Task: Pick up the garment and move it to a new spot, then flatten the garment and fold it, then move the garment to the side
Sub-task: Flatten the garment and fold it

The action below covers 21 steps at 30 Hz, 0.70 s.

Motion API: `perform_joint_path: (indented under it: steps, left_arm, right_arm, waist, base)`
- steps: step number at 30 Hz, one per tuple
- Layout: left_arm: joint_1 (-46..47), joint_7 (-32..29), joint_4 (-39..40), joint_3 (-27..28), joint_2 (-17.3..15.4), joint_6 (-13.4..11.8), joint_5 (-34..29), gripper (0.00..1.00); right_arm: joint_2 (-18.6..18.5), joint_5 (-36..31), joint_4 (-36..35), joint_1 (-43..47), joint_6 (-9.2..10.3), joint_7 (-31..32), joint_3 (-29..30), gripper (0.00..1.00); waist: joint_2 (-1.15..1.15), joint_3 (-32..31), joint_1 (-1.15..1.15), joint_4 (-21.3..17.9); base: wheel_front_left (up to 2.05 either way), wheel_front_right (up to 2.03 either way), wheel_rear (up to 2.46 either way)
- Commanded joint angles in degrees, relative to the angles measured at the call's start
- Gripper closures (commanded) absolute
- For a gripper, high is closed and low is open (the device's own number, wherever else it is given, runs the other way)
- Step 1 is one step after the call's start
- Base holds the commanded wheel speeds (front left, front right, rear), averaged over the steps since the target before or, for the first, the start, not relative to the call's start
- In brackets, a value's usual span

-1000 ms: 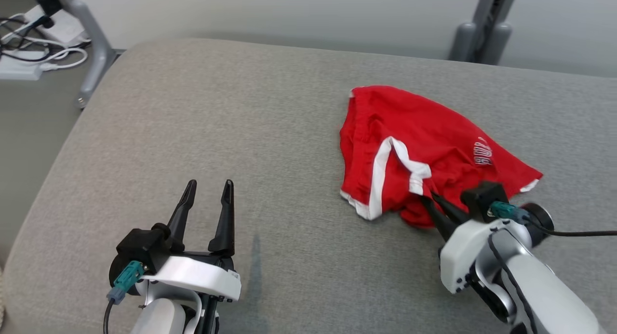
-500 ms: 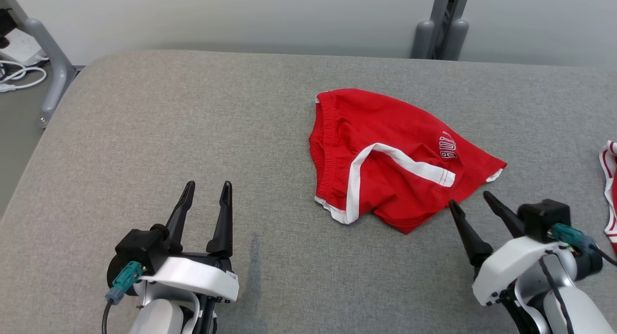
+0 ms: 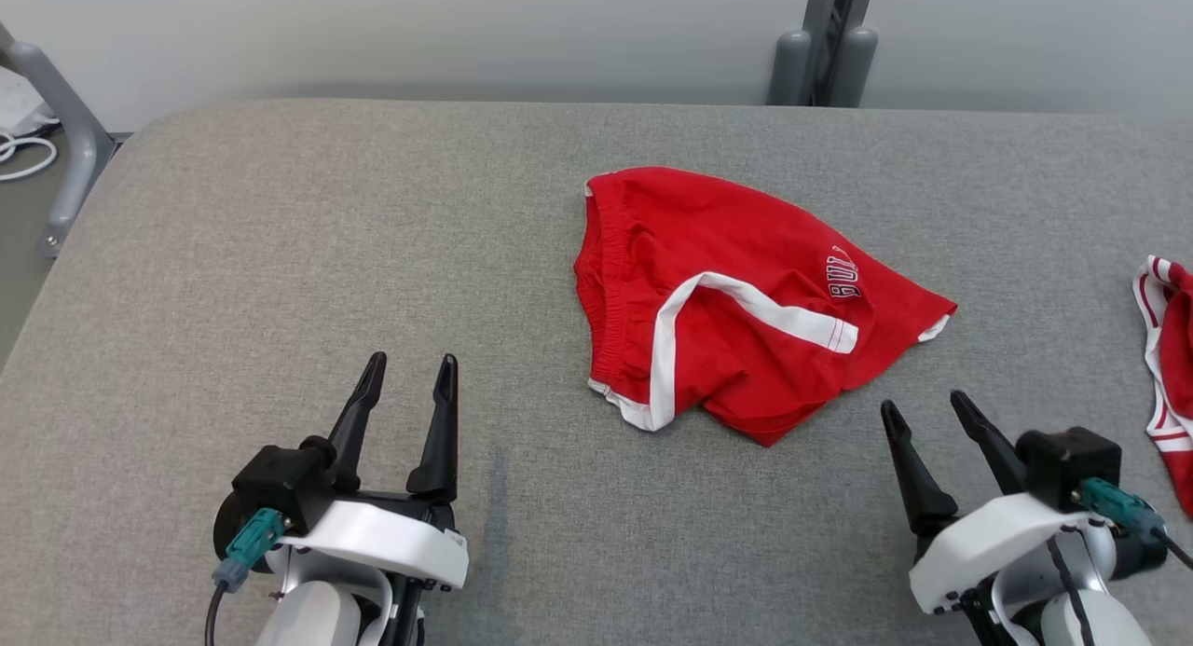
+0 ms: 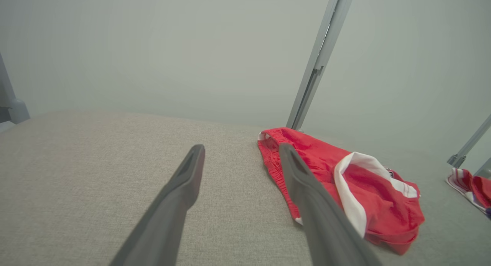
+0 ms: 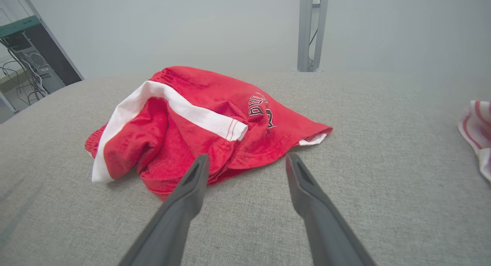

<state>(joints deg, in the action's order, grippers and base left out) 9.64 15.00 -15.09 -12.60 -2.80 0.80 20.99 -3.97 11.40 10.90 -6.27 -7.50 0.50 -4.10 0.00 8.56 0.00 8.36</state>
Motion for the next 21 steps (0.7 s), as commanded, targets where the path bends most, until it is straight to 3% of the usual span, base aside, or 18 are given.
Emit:
perform_joint_path:
  steps: [1,13,21]
  left_arm:
    - [0.4,0.3,0.2,-0.2,-0.2,0.2,-0.3,0.00]
    - [2.9,0.3,-0.3,-3.0,-0.2,0.2,0.8,0.00]
    - [3.8,0.3,-0.6,-3.7,-0.2,-0.4,1.6,0.00]
  right_arm:
    - [-0.7,-0.4,0.3,-1.5,0.02,-0.4,-0.5,0.00]
    - [-8.6,6.5,9.9,-15.0,0.03,3.6,-8.4,0.00]
    - [-12.1,11.2,16.1,-19.5,0.02,4.8,-12.9,0.00]
  waist:
    - [0.00,0.3,0.00,0.1]
    - [0.00,4.6,0.00,3.9]
    - [0.00,6.2,0.00,6.4]
  base:
    - [0.00,0.00,0.00]
    - [0.00,0.00,0.00]
    - [0.00,0.00,0.00]
